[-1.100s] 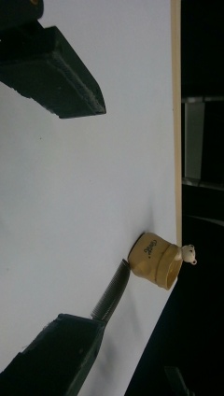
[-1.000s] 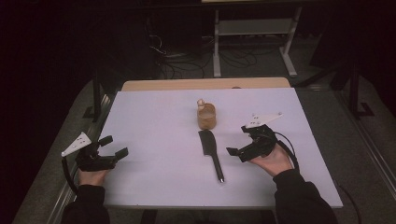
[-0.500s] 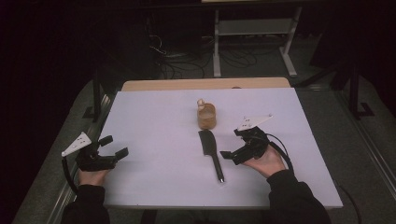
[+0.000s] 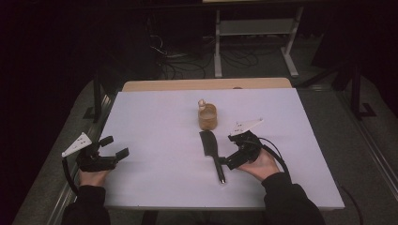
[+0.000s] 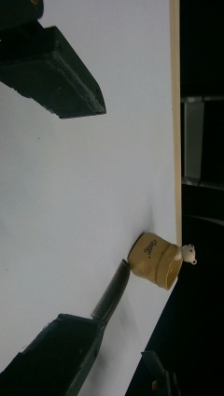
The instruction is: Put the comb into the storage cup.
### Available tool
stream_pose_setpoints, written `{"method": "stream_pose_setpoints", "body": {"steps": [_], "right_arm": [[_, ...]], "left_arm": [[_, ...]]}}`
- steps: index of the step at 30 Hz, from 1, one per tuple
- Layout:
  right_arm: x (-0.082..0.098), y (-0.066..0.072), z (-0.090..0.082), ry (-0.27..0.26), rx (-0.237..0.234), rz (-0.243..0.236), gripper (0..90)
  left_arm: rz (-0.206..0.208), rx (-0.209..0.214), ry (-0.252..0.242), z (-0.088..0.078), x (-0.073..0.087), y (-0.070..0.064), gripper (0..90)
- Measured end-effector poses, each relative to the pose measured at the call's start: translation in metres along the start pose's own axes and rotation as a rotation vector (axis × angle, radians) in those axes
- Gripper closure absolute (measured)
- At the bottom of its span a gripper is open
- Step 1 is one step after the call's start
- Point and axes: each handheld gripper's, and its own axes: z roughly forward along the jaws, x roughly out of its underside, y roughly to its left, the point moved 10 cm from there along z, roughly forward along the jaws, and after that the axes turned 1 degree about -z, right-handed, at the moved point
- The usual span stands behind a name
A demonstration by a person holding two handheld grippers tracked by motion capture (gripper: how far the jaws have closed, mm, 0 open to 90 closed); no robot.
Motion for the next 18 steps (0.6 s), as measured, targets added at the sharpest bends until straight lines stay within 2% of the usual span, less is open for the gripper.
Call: {"method": "stream_pose_setpoints", "body": {"steps": [9, 18], "right_arm": [[0.001, 0.006, 0.008, -0.007, -0.045, 0.010, 7.6], [0.004, 0.013, 0.015, 0.012, -0.078, -0.006, 16.2]], "left_arm": [[-0.001, 0.002, 0.000, 0.000, 0.000, 0.000, 0.0], [0.001, 0.005, 0.004, 0.001, 0.001, -0.001, 0.0]]}}
